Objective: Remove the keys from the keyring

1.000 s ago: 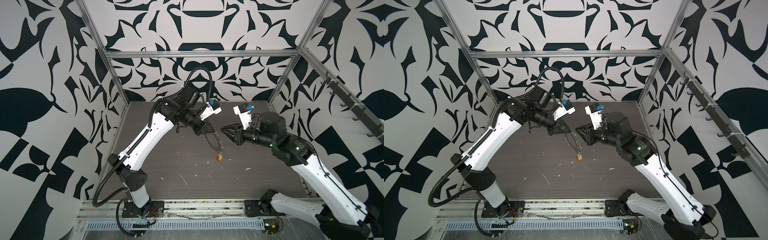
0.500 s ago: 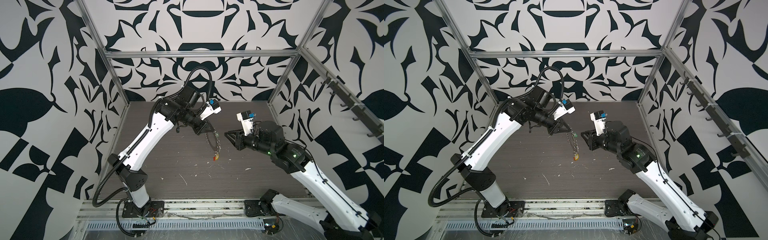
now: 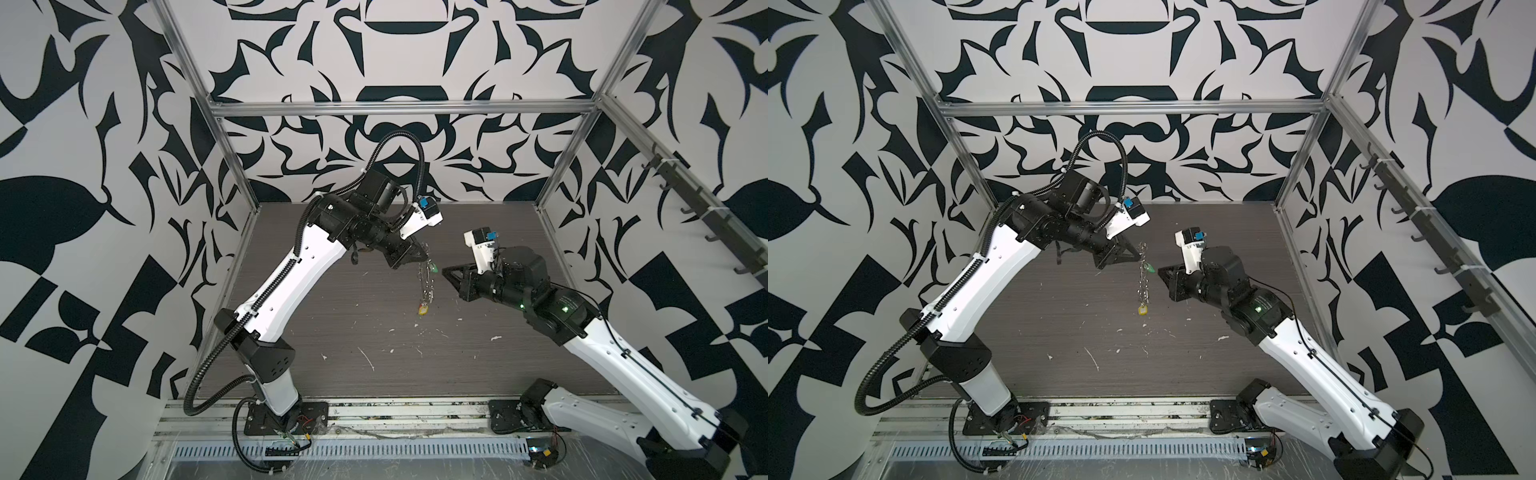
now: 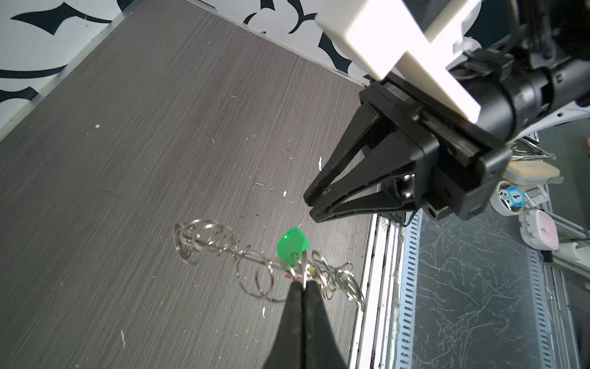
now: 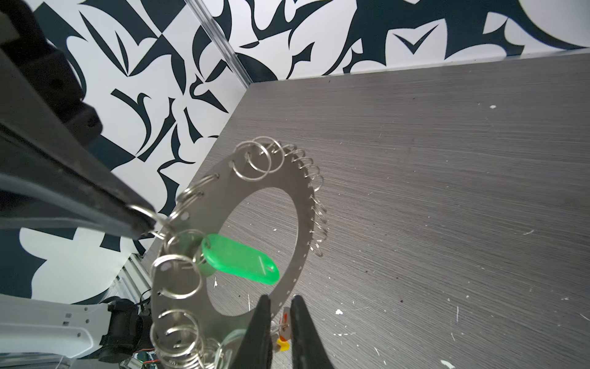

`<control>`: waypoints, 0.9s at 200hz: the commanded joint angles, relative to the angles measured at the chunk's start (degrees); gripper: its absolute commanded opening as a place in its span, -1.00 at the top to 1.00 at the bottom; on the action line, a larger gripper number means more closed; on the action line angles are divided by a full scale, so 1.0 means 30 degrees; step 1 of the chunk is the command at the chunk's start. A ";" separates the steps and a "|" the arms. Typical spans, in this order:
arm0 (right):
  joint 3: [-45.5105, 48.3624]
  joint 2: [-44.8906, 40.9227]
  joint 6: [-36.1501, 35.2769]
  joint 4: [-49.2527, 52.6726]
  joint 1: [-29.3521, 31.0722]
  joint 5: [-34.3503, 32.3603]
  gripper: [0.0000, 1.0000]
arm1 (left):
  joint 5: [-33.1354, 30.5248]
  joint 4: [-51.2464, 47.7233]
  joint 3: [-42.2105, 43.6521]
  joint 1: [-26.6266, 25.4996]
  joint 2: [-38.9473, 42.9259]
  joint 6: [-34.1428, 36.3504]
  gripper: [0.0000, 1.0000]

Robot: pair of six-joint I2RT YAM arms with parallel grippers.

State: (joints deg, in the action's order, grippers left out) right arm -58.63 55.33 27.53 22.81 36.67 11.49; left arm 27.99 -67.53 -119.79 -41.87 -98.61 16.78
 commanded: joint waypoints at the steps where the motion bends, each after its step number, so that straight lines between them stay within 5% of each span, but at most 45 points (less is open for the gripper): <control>1: 0.0049 -0.0206 0.0258 -0.1536 0.0488 0.0417 0.67 | 0.0360 -0.0543 -0.0618 -0.0019 0.0183 0.0208 1.00; 180: 0.0195 0.0673 -0.0630 -0.3179 0.2335 -0.1287 0.38 | 0.1686 -0.0826 -0.1238 -0.0019 -0.0467 -0.0756 1.00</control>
State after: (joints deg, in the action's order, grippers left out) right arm -57.56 58.22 26.81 16.99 42.98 10.11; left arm 30.48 -68.79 -121.38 -41.87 -99.00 15.42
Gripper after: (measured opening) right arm 0.310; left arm 0.040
